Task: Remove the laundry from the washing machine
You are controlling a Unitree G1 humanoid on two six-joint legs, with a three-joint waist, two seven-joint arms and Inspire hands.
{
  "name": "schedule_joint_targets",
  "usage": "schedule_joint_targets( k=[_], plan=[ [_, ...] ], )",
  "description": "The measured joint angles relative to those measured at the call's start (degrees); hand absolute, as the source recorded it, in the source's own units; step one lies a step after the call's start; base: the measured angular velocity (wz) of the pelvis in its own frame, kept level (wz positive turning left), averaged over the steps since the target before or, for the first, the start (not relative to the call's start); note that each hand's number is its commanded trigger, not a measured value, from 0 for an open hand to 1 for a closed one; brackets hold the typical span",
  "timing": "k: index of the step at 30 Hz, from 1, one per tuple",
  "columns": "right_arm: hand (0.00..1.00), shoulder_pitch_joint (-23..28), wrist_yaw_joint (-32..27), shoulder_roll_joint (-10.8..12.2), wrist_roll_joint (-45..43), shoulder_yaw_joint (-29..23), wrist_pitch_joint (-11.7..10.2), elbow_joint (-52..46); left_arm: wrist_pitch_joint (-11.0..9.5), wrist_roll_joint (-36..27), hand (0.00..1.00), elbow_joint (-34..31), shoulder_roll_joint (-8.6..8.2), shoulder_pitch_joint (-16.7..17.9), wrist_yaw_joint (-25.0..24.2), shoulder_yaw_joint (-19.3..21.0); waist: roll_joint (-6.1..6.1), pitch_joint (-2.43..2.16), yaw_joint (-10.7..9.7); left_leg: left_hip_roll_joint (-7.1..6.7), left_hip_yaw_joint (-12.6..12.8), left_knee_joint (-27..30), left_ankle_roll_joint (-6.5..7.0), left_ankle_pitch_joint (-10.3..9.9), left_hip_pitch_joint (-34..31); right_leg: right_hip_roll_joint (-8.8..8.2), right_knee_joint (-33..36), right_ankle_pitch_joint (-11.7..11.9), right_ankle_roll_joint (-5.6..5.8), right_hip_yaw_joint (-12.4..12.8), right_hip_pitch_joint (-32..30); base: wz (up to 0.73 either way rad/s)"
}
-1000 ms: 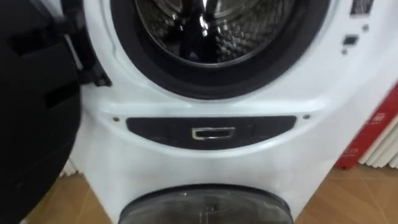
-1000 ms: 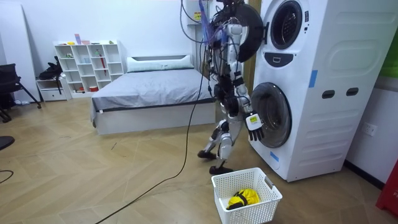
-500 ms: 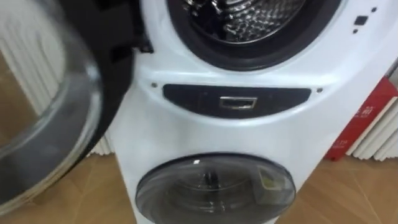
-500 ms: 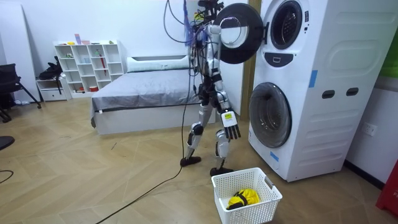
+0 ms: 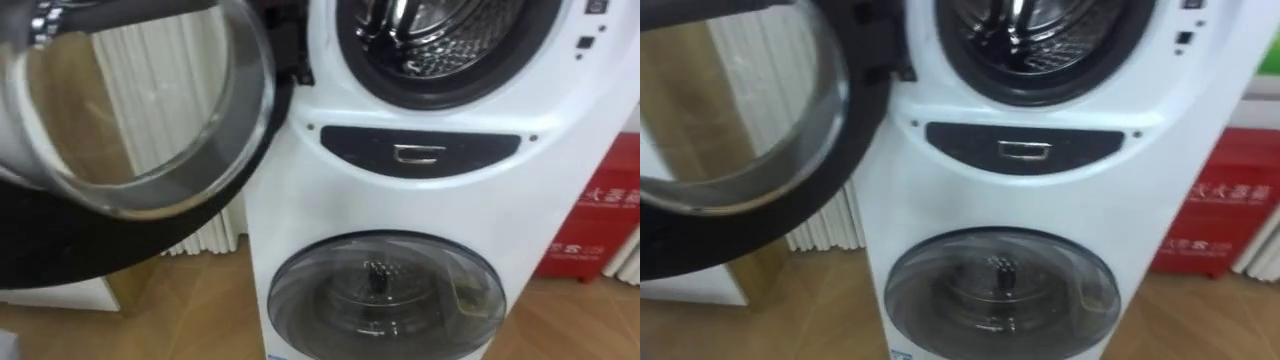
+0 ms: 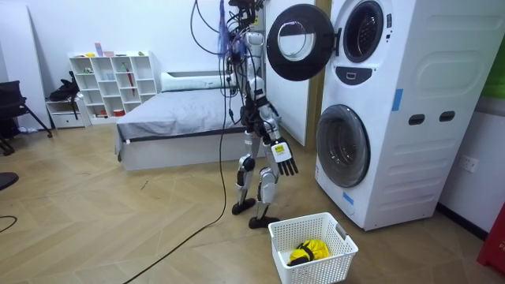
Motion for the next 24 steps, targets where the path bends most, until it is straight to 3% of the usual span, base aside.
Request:
schedule_joint_targets(
  k=[3, 5, 6, 10, 12, 13, 15, 18, 24],
  plan=[
    [0.0, 0.21, 0.19, 0.03, -0.3, -2.85, 0.44, -1.68, 0.04, -2.58, 0.0, -8.22, 1.52, -0.61, 1.43, 4.3, 0.45, -0.25, 0.38, 0.83, -0.23, -0.02, -0.59, 0.15, 0.14, 1.64, -1.28, 0.58, -0.92, 0.98, -0.32, -0.24],
    [0.0, 0.2, 0.61, -0.05, -0.23, -4.33, 0.41, -2.46, -0.14, -3.22, 0.0, -10.62, 4.95, -1.99, 3.08, 5.07, 0.67, -0.1, 0.5, 1.33, -0.7, -0.1, -0.98, 0.35, -0.15, 2.25, -2.22, 1.02, -1.42, 0.85, -0.26, -0.18],
    [0.0, 0.37, 1.02, -0.16, -0.26, -5.51, 0.47, -2.83, -0.13, -3.27, 0.0, -10.79, 7.13, -3.27, 3.38, 6.22, 0.58, -0.24, 0.46, 1.54, -0.81, -0.54, -1.29, 0.53, -0.03, 2.52, -2.84, 1.18, -1.67, 0.84, -0.01, 0.0],
    [0.0, 1.54, 1.67, -0.24, -0.75, -8.78, 0.51, -4.55, -0.05, -3.42, 0.0, -16.0, 11.16, -3.85, 5.4, 11.53, 1.27, -0.15, 0.55, 2.06, -2.2, -0.62, -1.72, 0.72, -0.17, 3.51, -3.95, 1.5, -2.11, 0.92, 0.42, -0.02],
    [0.0, 2.53, 1.85, -0.29, -0.82, -11.32, 0.53, -4.95, -0.01, -3.3, 0.0, -16.84, 13.19, -4.62, 6.1, 14.82, 2.07, -0.38, 0.62, 2.13, -2.89, -0.61, -1.75, 0.74, -0.38, 3.71, -4.69, 1.54, -2.17, 1.09, 0.55, -0.02],
    [0.0, 2.72, 1.83, -0.3, -0.59, -11.74, 0.53, -5.29, 0.08, -3.23, 0.0, -16.84, 13.77, -4.81, 6.26, 15.29, 2.43, -0.4, 0.68, 2.12, -3.36, -0.6, -1.75, 0.74, -0.47, 3.69, -4.87, 1.56, -2.17, 1.08, 0.61, 0.0],
    [0.0, 3.91, 1.68, -0.28, -0.57, -12.82, 0.62, -6.91, 0.81, -2.52, 0.0, -16.98, 16.45, -5.61, 6.52, 15.95, 3.14, -0.49, 1.0, 2.05, -4.8, -0.52, -1.76, 0.76, -0.83, 3.64, -4.87, 1.56, -2.17, 1.04, 0.59, 0.0],
    [0.0, 4.81, 1.65, -0.43, -0.72, -12.89, 1.13, -7.63, 1.71, -1.96, 0.0, -18.13, 19.21, -7.6, 6.44, 17.38, 3.27, -0.33, 1.86, 2.08, -4.91, -0.53, -1.93, 0.88, -0.9, 3.55, -4.89, 1.56, -2.17, 1.12, 0.61, -0.02],
    [0.0, 4.95, 1.78, -1.38, -3.07, -12.89, 1.51, -9.53, 2.5, -1.58, 0.0, -18.53, 21.61, -8.97, 5.84, 17.64, 2.76, 0.04, 1.95, 1.96, -6.13, -0.53, -1.93, 0.88, -1.31, 3.5, -4.93, 1.54, -2.15, 0.78, 0.56, 0.06]
  ],
)
